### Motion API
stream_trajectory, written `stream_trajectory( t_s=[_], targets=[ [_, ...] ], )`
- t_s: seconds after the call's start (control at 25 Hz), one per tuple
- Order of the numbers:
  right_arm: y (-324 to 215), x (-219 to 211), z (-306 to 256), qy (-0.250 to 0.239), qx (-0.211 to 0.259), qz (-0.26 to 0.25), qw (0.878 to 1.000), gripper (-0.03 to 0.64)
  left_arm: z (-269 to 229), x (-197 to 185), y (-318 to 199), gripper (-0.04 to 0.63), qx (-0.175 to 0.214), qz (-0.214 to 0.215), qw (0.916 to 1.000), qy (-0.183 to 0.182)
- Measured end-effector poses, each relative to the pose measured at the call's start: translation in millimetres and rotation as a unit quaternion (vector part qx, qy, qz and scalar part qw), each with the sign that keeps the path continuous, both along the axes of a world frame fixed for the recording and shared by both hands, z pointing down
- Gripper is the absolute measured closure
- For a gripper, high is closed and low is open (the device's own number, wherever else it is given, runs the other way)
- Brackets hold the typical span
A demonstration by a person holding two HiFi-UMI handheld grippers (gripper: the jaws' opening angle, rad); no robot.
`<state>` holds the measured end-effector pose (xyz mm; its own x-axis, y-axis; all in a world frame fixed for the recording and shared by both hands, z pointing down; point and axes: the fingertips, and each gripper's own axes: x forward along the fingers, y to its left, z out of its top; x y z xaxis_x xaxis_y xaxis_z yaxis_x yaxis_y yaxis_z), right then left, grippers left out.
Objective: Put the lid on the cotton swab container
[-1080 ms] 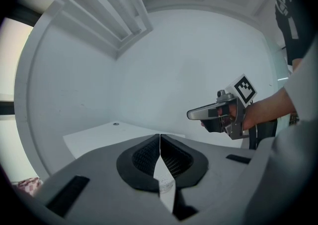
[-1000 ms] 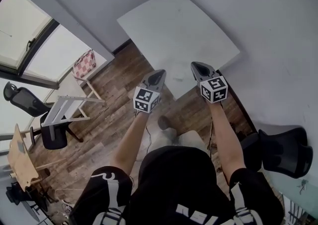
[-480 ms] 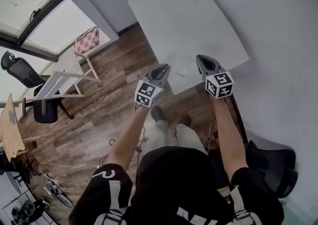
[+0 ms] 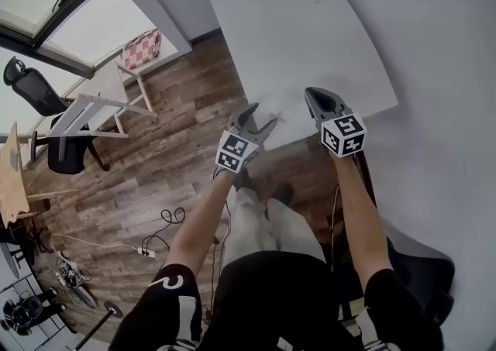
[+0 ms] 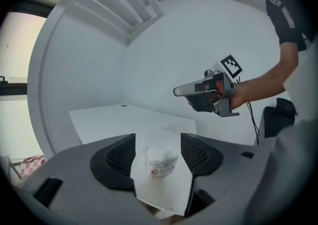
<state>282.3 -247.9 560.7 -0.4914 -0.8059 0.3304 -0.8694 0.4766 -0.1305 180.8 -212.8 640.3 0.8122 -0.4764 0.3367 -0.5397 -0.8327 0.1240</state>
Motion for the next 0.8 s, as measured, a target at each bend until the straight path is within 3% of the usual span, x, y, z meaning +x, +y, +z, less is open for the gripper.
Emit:
stream_trajectory(
  t_s=[0.32,0.8],
  targets=[
    [1.3,1.4,23.2,0.003,0.003,-0.038,0.999,0.603,57.2,22.8,11.7,0.239,-0.021,-0.001,0.9997,-0.015],
    [-2.5,-3.3,56.0,0.0,0.013,-0.072,0.997,0.603,95.7,41.1,3.7,0.233,-0.002,0.016,0.9995,-0.026]
  ],
)
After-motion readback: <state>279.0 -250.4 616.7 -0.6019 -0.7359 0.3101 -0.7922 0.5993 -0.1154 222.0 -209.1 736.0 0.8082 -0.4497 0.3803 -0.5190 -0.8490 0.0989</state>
